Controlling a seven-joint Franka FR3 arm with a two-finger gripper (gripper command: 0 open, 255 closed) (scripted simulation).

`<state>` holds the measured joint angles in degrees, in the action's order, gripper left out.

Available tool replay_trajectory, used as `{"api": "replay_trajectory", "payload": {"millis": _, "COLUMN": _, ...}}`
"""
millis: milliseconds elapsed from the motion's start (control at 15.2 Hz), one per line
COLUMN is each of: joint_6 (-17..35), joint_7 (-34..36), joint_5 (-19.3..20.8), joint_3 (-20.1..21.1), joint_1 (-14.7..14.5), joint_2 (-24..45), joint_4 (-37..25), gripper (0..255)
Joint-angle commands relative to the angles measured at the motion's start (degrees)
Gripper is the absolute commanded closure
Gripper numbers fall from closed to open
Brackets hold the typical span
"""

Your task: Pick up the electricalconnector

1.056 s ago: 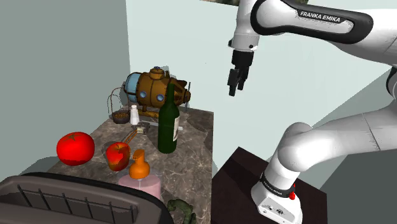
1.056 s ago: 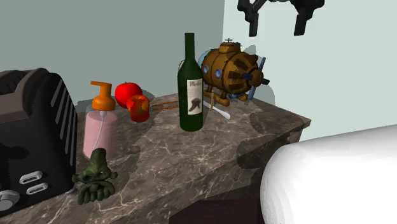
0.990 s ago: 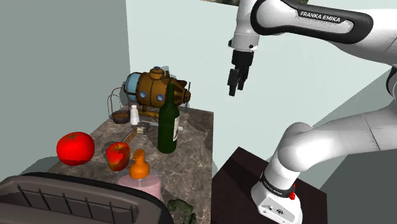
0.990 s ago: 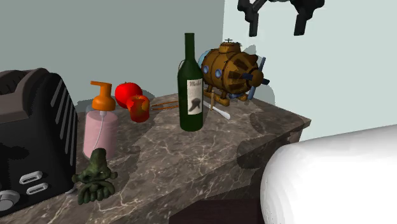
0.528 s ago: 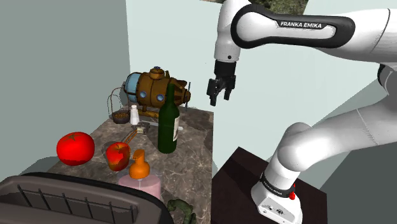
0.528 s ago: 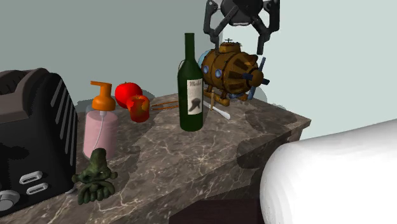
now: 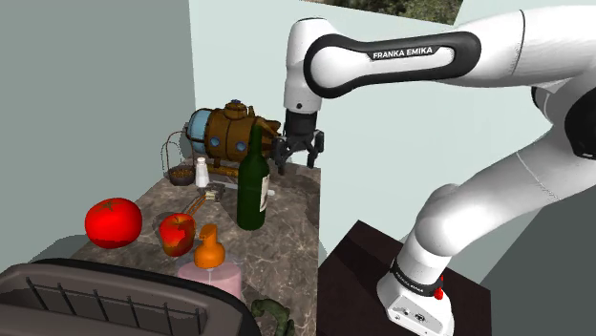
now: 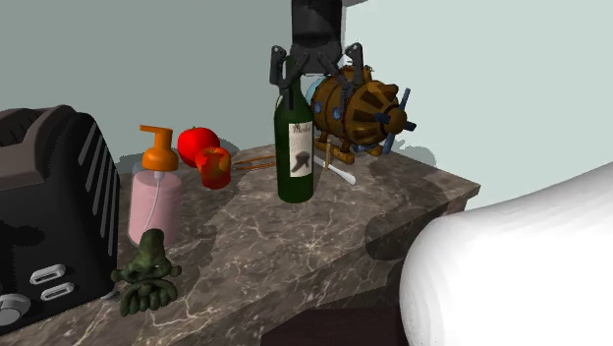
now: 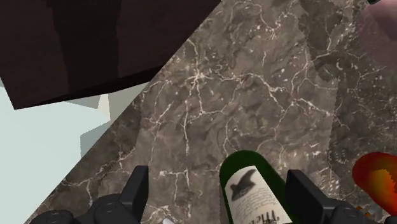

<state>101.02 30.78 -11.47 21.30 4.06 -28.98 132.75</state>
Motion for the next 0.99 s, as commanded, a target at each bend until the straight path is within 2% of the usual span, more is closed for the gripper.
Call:
{"api": "replay_trajectory", "payload": {"millis": 0, "joint_6": 2.9, "joint_7": 5.0, "joint_5": -0.3, "joint_3": 2.5, "joint_1": 0.8, "joint_2": 3.8, "joint_4": -1.4, "gripper": 0}}
{"api": "replay_trajectory", "payload": {"millis": 396, "joint_6": 10.4, "joint_7": 20.0, "joint_5": 2.6, "joint_3": 8.9, "joint_1": 3.2, "joint_2": 17.0, "joint_4": -7.6, "gripper": 0}}
{"api": "replay_trajectory", "payload": {"millis": 660, "joint_6": 14.2, "joint_7": 30.7, "joint_5": 7.5, "joint_3": 11.7, "joint_1": 3.9, "joint_2": 27.0, "joint_4": -13.3, "gripper": 0}}
{"api": "replay_trajectory", "payload": {"millis": 924, "joint_6": 16.4, "joint_7": 41.3, "joint_5": 13.7, "joint_3": 12.1, "joint_1": 2.7, "joint_2": 37.4, "joint_4": -20.4, "gripper": 0}}
